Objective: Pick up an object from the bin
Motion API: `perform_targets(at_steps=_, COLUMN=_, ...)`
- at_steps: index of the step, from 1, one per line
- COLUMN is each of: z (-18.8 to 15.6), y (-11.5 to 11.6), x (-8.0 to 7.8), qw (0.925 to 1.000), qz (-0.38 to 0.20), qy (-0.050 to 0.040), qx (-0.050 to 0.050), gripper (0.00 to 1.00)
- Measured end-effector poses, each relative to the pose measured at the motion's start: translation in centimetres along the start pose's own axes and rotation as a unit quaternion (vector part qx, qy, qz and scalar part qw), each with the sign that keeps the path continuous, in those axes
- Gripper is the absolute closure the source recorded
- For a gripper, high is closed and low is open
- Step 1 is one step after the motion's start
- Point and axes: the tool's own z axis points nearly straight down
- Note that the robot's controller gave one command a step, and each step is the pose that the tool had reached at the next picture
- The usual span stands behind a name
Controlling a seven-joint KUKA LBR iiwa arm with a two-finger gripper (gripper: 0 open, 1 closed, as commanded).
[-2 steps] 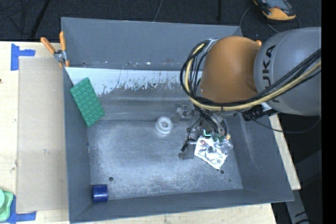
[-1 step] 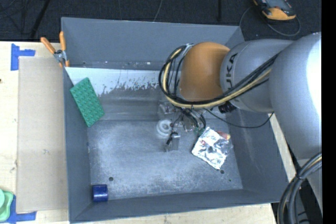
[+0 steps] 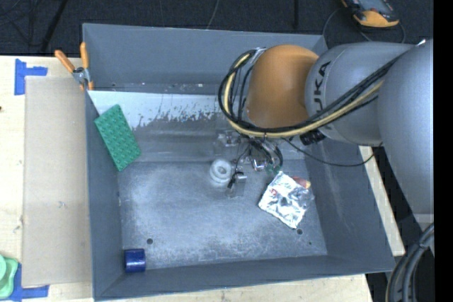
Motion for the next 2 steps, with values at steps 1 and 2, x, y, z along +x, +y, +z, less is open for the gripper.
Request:
perform_targets(at_steps=1, z=0.2, y=-0.5, x=0.2, qw=0.9934, qz=0.114, qy=0.002, qx=0.0, gripper=0.0)
perform_targets(at_steps=2, z=3.4, y=-0.4, x=-0.1, qw=0.9923, qz=0.124, qy=0.0038, qx=0.0, gripper=0.0)
